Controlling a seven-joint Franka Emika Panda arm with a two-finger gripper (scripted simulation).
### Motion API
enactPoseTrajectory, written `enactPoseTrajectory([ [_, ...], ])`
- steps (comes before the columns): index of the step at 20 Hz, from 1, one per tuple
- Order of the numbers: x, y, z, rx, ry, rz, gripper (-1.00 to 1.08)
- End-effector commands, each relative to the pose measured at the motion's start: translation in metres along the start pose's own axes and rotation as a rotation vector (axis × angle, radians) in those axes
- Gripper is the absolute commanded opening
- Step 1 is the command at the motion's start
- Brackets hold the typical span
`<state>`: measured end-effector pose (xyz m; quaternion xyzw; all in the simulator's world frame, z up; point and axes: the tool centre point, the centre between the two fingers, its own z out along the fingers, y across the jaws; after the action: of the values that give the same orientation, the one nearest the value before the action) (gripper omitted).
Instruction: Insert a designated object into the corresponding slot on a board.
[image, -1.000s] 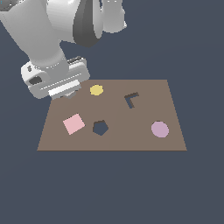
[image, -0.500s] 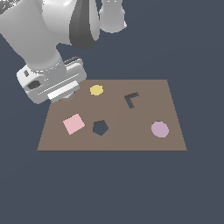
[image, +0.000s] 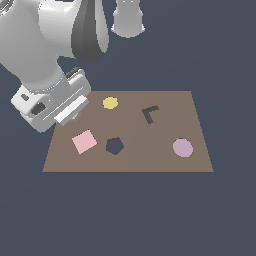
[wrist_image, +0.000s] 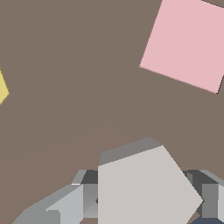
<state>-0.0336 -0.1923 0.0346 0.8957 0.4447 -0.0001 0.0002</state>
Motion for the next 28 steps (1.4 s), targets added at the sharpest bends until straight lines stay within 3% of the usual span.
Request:
enactPoseTrajectory([
  [1,0.005,0.009,-0.001,-0.001,0.0,-0.097,-1.0],
  [15,0.059,0.048,-0.003,-0.002,0.0,-0.724,-1.0],
  [28,0.125,0.048,-0.005,-0.003,0.0,-1.333,-1.0],
])
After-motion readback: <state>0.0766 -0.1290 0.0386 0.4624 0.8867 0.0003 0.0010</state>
